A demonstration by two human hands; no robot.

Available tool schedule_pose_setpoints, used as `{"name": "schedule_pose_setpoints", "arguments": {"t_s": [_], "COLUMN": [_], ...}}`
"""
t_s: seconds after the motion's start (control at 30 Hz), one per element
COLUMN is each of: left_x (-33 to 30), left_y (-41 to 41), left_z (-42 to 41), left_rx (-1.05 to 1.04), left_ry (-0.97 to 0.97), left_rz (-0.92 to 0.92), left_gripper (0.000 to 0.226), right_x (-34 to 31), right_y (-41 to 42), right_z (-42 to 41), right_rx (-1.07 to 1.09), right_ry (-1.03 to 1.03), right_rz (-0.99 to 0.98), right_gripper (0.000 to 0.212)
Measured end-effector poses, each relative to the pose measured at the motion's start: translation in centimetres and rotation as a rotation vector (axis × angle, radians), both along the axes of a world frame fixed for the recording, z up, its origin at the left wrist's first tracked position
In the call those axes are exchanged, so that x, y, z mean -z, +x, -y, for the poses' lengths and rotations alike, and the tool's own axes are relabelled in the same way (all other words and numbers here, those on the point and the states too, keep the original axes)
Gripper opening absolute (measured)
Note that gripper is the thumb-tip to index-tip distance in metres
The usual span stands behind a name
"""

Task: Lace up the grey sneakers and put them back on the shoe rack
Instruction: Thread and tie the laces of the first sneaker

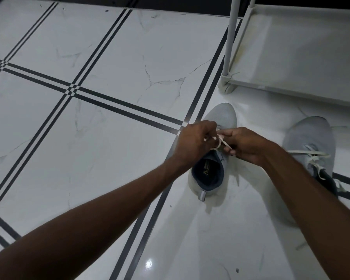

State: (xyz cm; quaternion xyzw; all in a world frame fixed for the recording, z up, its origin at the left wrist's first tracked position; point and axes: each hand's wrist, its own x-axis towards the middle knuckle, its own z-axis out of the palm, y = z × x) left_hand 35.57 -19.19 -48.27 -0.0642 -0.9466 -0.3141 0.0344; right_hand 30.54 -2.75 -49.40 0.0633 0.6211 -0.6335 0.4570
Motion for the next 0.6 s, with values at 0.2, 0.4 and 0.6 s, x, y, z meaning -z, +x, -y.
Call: {"name": "schedule_pose_setpoints", "arguments": {"t_s": [0.2,0.4,0.6], "left_x": [1.0,1.1,1.1], "left_y": [1.2,2.9,2.3], "left_z": [3.2,4.6,5.2], "left_rx": [-0.394,-0.596,-0.407], "left_ry": [0.384,0.677,0.41], "left_rz": [0.305,0.534,0.438], "left_gripper": [0.026,0.022,0.019], "right_x": [0.4,1.3,1.8], "right_y": [0.8,1.9,2.3], "right_z": [-2.3,-2.5,-1.8], "right_rx": [0.051,0.063,0.057], "right_ry": [0.54,0.845,0.913], "right_rz": [-0.536,-0.717,-0.783], "right_gripper": [0.012,0.012,0.021]}}
